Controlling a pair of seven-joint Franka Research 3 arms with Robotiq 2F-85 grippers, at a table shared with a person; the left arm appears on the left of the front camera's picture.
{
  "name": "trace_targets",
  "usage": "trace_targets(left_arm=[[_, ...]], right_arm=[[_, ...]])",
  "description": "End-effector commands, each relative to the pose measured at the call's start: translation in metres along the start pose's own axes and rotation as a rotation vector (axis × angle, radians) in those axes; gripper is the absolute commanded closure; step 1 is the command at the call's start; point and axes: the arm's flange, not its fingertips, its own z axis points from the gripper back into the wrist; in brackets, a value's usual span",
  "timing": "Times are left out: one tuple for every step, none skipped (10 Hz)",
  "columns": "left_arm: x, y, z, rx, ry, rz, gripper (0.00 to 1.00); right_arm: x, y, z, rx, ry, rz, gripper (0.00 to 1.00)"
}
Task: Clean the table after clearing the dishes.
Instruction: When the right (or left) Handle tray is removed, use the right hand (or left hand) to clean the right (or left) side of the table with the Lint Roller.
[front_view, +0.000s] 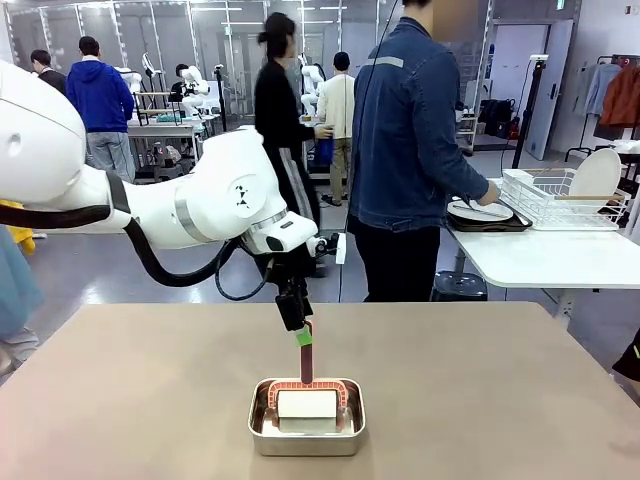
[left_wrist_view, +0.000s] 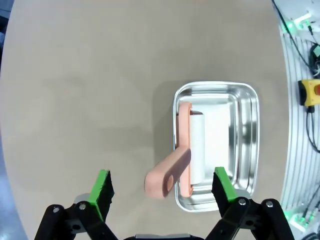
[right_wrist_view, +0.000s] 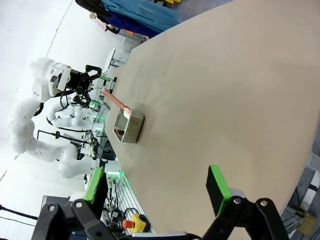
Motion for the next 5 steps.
trace_targets(left_arm=[[0.009,0.009,-0.004,-0.038,0.046,0.036,0.00],[0.013,0.008,-0.007,-0.051,0.081,0.029,0.00],[0.017,0.008,-0.009,-0.054,0.097,0.028,0.00],[0.020,0.008,-0.011,-0.059,0.111,0.023,0.00],[0.021,0.010,-0.017,-0.072,0.149,0.029,0.00]], right_arm=[[0.000,0.003,-0.001,0.010,-0.013,0.004,0.00],[0.000,0.003,-0.001,0.010,-0.013,0.004,0.00],[0.000,0.003,-0.001,0.010,-0.013,0.004,0.00],[0.000,0.003,-0.001,0.010,-0.013,0.004,0.00],[0.000,0.003,-0.001,0.010,-0.013,0.004,0.00]])
